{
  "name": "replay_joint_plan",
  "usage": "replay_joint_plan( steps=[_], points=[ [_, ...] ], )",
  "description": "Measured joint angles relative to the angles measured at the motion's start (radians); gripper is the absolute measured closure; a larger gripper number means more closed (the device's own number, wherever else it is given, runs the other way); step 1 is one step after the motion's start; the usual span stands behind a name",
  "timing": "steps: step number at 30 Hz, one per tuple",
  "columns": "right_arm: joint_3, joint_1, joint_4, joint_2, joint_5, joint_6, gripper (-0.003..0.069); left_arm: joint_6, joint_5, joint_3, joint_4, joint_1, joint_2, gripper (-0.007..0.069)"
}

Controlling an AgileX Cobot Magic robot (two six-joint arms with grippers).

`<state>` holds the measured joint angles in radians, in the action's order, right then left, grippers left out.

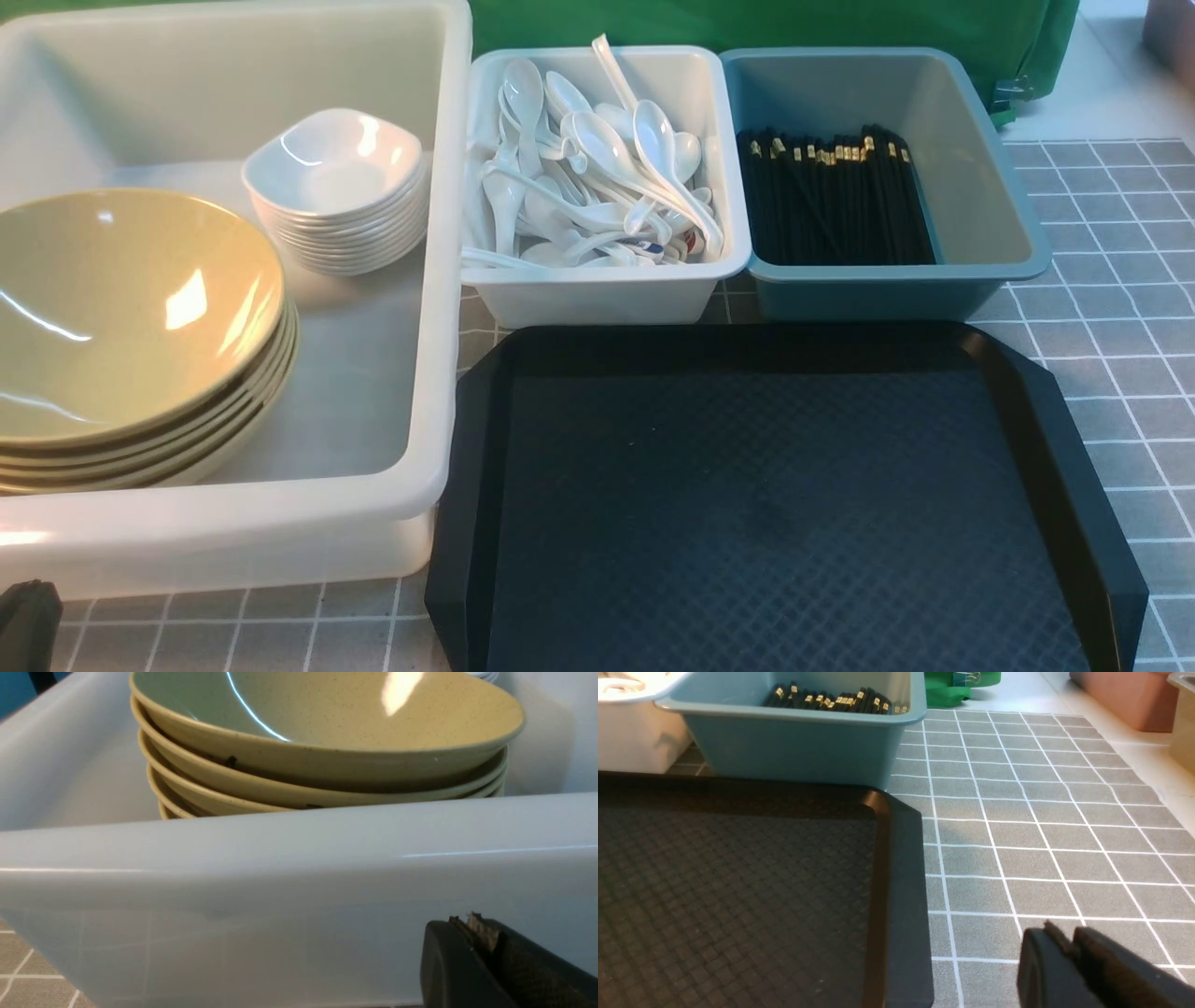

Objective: On grey table put chopsticks spoon bowls plates into blue grey white boxes.

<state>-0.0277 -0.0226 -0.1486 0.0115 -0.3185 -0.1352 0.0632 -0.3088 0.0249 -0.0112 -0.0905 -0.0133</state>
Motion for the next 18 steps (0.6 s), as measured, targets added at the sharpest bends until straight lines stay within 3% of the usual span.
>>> replay_joint_plan(
  steps=[18],
  points=[
    [0.0, 0.0, 0.0, 0.0, 0.0, 0.0, 0.0531, -0.001, -0.002, 0.0, 0.052, 0.06, 0.0, 0.0633]
  ],
)
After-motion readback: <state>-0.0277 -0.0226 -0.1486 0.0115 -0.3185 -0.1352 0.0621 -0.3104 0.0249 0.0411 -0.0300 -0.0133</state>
